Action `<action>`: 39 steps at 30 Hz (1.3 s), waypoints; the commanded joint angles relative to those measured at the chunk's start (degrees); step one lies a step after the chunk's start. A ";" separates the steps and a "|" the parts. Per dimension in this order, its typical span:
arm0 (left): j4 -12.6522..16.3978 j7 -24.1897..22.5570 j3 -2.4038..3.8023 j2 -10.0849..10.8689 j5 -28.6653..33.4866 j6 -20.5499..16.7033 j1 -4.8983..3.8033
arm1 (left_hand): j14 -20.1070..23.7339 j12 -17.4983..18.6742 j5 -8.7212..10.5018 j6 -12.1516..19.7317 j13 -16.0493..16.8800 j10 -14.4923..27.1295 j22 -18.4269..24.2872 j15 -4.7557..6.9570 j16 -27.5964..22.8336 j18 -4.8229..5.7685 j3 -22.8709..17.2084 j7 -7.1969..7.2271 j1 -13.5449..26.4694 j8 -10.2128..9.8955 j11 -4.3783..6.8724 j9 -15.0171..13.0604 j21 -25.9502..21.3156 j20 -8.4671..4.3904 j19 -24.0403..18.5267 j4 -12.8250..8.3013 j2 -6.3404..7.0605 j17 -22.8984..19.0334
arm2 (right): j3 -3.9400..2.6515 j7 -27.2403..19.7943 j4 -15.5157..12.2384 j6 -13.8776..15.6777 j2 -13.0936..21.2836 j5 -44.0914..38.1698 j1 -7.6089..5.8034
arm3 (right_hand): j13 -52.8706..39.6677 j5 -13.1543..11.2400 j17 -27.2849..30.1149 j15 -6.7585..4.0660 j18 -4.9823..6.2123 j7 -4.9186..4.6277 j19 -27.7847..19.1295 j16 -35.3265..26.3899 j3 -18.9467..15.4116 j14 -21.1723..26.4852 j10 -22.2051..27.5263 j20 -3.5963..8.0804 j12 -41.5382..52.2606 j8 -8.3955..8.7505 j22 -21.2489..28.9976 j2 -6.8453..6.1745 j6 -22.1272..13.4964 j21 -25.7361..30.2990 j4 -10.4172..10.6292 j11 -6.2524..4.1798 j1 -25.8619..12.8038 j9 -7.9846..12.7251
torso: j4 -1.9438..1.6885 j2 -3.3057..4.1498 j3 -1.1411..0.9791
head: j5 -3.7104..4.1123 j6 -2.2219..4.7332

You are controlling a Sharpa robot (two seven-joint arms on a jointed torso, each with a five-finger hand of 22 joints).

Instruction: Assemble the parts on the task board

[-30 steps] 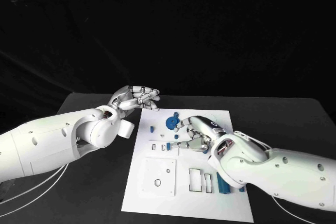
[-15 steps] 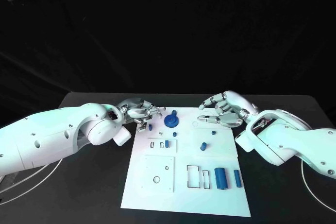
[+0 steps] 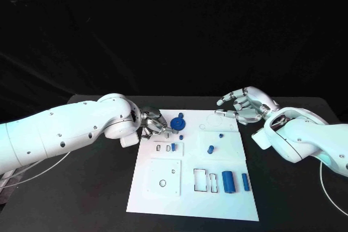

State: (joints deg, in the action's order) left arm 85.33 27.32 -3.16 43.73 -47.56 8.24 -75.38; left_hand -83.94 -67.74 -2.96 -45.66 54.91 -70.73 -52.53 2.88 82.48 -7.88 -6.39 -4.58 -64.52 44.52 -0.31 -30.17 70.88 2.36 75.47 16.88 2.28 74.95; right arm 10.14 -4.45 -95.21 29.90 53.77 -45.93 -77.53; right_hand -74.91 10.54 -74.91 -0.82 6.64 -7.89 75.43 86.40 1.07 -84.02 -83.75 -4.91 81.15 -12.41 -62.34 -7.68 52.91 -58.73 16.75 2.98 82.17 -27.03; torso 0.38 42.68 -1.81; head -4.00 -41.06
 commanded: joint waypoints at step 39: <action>-0.72 7.00 -1.31 -4.89 -7.78 6.96 -0.95 | -2.97 -1.54 0.11 -0.22 1.43 -1.09 -3.10 0.82 0.23 1.50 2.54 0.58 1.42 1.92 0.46 -1.26 2.35 -0.24 0.07 0.00 -2.17 3.22 | 0.00 2.13 2.62 -0.12 -0.80 1.28 -0.01 | -6.25 0.00 -6.36 -0.37 0.51 0.23 0.22 0.09 -0.21 -4.03 0.08 0.07 -0.32 -0.35 0.18 -0.07 0.19 0.16 -0.07 -0.07 -0.92 -0.10 | 0.05 0.05 0.09 | -0.55 -0.79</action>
State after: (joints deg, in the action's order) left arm 84.52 34.12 -4.46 39.02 -55.31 13.65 -76.31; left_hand -83.94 -69.02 -2.96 -45.88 56.26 -71.49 -55.59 3.27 82.47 -7.09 -4.11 -4.37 -63.01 46.25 0.00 -31.40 73.02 2.36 75.46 16.84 0.73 74.93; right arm 10.15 -2.73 -92.54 30.44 53.00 -44.61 -77.55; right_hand -74.91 10.54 -74.94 -0.82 6.64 -7.89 75.43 86.37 1.06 -84.02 -83.74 -4.92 81.15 -12.40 -62.11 -7.69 52.91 -58.69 16.75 2.98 81.72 -27.06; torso 0.40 42.70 -1.71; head -4.45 -41.87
